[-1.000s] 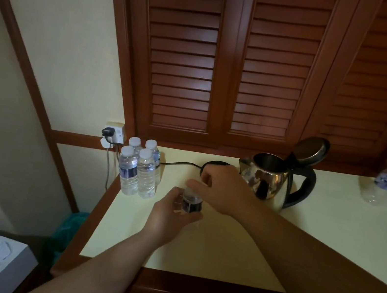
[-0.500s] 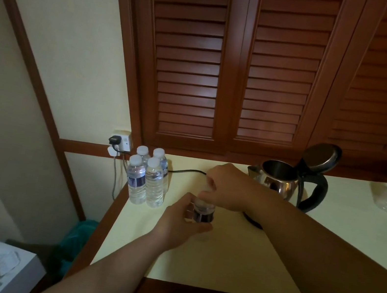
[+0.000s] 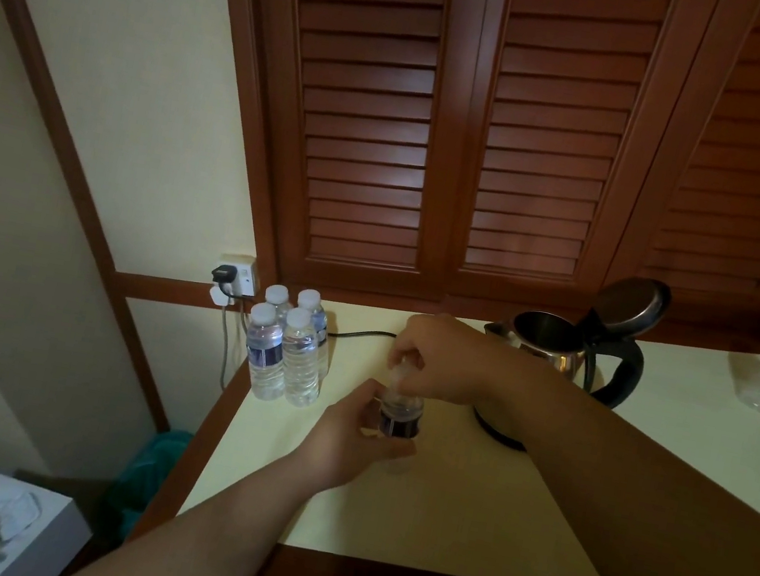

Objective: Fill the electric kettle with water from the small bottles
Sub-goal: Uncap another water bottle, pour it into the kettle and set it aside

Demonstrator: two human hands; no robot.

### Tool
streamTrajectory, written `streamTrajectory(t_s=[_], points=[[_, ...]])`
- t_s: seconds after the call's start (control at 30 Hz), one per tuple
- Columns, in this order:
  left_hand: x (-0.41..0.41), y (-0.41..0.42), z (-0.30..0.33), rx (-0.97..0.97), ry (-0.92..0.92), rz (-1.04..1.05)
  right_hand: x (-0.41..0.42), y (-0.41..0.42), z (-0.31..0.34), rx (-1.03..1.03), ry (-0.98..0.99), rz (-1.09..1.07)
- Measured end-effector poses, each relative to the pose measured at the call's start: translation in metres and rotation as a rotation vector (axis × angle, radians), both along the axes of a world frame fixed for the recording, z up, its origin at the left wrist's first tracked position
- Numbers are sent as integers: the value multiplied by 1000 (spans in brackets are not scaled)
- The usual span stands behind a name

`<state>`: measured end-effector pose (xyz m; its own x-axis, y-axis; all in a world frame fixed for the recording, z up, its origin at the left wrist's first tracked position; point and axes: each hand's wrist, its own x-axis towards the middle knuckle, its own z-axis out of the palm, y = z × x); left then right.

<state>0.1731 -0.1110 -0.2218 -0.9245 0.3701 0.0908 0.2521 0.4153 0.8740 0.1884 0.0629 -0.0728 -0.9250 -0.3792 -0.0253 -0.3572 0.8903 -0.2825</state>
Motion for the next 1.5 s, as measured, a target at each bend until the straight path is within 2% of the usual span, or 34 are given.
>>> streamTrajectory(t_s=[0.2,0.33,0.43,0.5,0.63,0.8,0.97,1.2,1.3,1.37,1.5], points=[[2,2,0,8,4,-3,2,1,-9,-44,30,-105],[1,1,1,16,-17,-16,7,10,-6,-230,119,-56],[2,1,1,13,-7,-17,14,24,-18,-408,257,-196],[2,2,0,22,-11,-15,20,39,-38,-438,239,-306],[5,4,-5,32,-14,4,40,61,-92,-335,22,-414],[11,13,-12,44,15,34,56,69,-129,-218,-74,-437],[8,30,-1,63,89,66,64,92,-144,-166,1,-507],[-23,63,51,50,231,29,88,155,-164,-23,100,-635],[-36,74,75,-27,303,-18,97,174,-168,16,94,-690],[-44,82,87,-109,404,-23,103,180,-170,-38,67,-724],[-56,94,103,-217,477,-27,104,182,-171,-56,40,-721]])
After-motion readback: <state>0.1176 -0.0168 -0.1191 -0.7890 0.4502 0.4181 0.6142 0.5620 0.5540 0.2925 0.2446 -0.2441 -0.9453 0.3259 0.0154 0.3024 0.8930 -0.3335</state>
